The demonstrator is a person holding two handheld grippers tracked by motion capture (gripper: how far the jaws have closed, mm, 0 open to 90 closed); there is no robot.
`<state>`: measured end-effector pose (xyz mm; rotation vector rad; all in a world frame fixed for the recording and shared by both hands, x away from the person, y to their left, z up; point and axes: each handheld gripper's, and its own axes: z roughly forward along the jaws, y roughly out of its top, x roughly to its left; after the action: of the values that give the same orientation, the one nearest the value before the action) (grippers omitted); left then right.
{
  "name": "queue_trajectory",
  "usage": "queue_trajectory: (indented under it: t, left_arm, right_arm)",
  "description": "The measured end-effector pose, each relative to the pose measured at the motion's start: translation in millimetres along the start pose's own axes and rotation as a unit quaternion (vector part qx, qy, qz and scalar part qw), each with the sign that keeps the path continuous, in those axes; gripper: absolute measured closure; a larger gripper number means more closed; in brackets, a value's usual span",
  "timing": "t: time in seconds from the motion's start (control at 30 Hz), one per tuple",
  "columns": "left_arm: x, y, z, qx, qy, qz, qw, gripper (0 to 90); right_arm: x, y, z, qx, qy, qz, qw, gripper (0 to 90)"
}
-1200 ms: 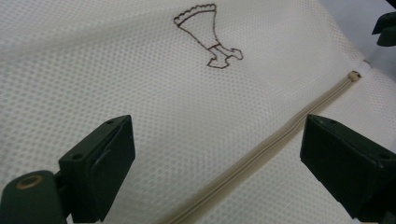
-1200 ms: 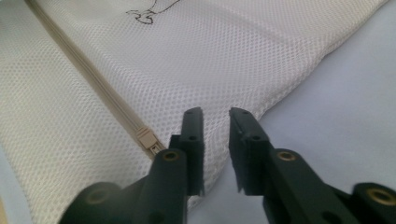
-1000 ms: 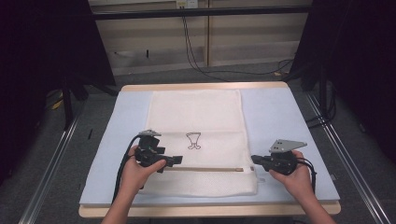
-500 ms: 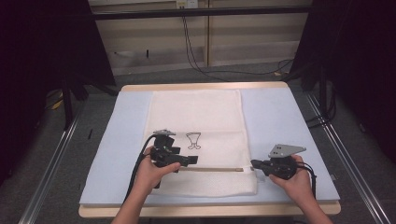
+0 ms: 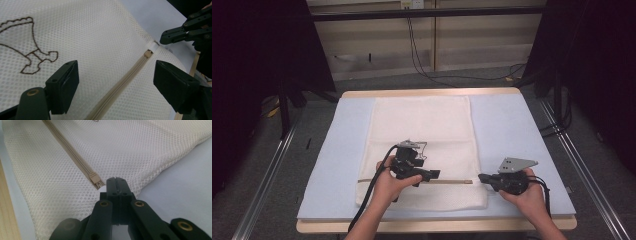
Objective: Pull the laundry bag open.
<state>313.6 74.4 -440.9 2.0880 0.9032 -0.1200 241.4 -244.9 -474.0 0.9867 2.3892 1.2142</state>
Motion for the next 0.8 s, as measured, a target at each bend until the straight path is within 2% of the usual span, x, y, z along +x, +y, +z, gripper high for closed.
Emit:
queue_trajectory:
  t: [0.1,0.2,0.3,0.4,0.43,0.53,0.57,0.63,0.7,0.73,0.8]
  left_arm:
    - [-6.3,4.2,6.4,0.000,-0.003,-0.001,1.0000,23.1]
    - [-10.3,7.0,14.5,0.001,-0.020,-0.012,0.9997,25.8]
    - [-14.6,9.5,21.2,0.016,-0.036,-0.025,0.9989,30.3]
    - [-17.2,11.1,24.8,0.024,-0.032,-0.026,0.9988,34.5]
    - [-18.9,11.9,28.9,0.025,-0.042,-0.037,0.9981,36.0]
    - [-20.5,12.6,31.9,0.029,-0.037,-0.043,0.9980,39.4]
    - [-21.0,12.9,34.9,0.032,-0.043,-0.056,0.9970,40.4]
    - [-21.7,13.4,37.7,0.039,-0.042,-0.059,0.9966,44.1]
    - [-23.2,14.0,40.4,0.045,-0.042,-0.067,0.9958,48.0]
    - [-24.4,14.4,42.0,0.045,-0.047,-0.080,0.9947,49.8]
    - [-25.0,15.0,43.0,0.050,-0.048,-0.084,0.9941,53.2]
  right_arm:
    - [0.7,-0.6,0.9,0.008,-0.005,-0.009,0.9999,90.0]
    - [0.6,-1.5,1.5,0.016,-0.009,-0.011,0.9998,90.0]
    - [0.1,-2.1,1.9,0.018,-0.010,-0.007,0.9998,90.0]
    - [0.0,-2.1,1.8,0.018,-0.008,-0.006,0.9998,90.0]
    - [0.1,-2.1,1.9,0.019,-0.009,-0.007,0.9998,90.0]
    - [0.0,-2.1,1.9,0.018,-0.009,-0.007,0.9998,90.0]
    - [0.1,-2.2,2.0,0.019,-0.010,-0.005,0.9998,90.0]
    - [0.0,-2.4,2.4,0.019,-0.009,-0.005,0.9998,90.0]
    - [-0.1,-2.6,2.8,0.018,-0.009,-0.002,0.9998,90.0]
    - [-0.2,-2.7,3.0,0.018,-0.010,-0.002,0.9998,90.0]
    - [0.0,-3.0,3.3,0.020,-0.009,-0.001,0.9998,90.0]
